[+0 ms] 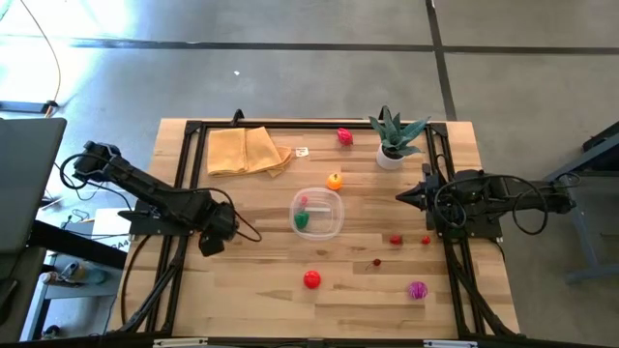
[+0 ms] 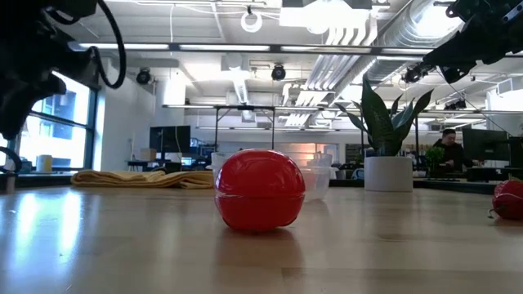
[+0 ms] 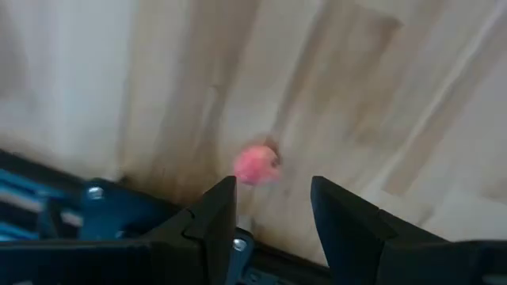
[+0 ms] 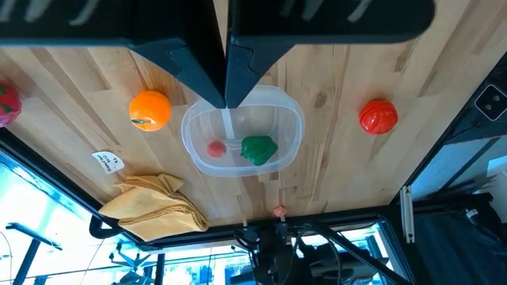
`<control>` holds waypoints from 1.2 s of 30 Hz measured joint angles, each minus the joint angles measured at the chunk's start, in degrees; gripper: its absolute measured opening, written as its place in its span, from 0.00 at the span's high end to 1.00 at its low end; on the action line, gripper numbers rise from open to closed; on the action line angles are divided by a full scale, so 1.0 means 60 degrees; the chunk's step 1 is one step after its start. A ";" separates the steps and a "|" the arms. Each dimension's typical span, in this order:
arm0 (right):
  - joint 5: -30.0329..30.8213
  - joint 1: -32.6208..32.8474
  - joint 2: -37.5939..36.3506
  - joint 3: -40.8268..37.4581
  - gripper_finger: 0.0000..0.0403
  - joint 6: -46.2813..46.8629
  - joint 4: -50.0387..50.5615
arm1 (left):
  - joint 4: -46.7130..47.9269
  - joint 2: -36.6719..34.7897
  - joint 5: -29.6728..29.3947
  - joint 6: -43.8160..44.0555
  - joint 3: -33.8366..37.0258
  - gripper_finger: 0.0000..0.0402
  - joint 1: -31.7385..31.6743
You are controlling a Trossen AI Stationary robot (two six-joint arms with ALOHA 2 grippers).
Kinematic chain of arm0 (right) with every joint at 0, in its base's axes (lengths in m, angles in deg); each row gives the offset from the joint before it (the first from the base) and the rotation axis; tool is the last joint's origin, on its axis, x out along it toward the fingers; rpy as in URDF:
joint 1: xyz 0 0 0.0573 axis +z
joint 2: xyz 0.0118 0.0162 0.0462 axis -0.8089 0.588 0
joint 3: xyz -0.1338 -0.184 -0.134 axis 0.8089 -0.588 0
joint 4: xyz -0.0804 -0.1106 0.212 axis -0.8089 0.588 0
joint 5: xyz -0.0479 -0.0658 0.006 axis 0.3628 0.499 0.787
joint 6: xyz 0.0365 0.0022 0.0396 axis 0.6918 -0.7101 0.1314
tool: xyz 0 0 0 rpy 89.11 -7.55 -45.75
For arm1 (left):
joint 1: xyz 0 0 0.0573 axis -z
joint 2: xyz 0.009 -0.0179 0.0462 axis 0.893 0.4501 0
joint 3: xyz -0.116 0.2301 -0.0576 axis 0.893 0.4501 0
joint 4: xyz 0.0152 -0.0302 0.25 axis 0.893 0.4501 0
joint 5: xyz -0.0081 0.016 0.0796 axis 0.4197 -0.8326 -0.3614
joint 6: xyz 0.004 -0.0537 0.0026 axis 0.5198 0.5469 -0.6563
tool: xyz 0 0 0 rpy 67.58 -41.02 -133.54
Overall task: Pick and placing Produce into tupperware
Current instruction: Put the pink peach into the transparent bin
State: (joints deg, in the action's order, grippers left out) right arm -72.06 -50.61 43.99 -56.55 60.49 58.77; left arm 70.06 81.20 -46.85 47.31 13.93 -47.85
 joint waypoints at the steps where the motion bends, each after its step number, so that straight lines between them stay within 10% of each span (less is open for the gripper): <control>1: 0.0002 0.0000 0.0000 0.0000 1.00 0.0000 -0.0003 | -0.0066 0.0004 0.0191 -0.0155 0.0119 0.62 0.0000; 17: 0.0002 0.0000 0.0000 0.0000 1.00 0.0000 -0.0004 | -0.0475 0.0391 0.1503 -0.1634 0.0229 0.62 0.0000; 36: -0.0001 0.0000 -0.0001 0.0000 1.00 0.0000 0.0045 | -0.1030 0.0948 0.0805 0.2722 0.0553 0.62 -0.0007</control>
State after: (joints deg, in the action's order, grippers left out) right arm -72.07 -50.61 43.98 -56.55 60.49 59.04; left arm 63.88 86.88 -42.02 63.64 17.24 -47.90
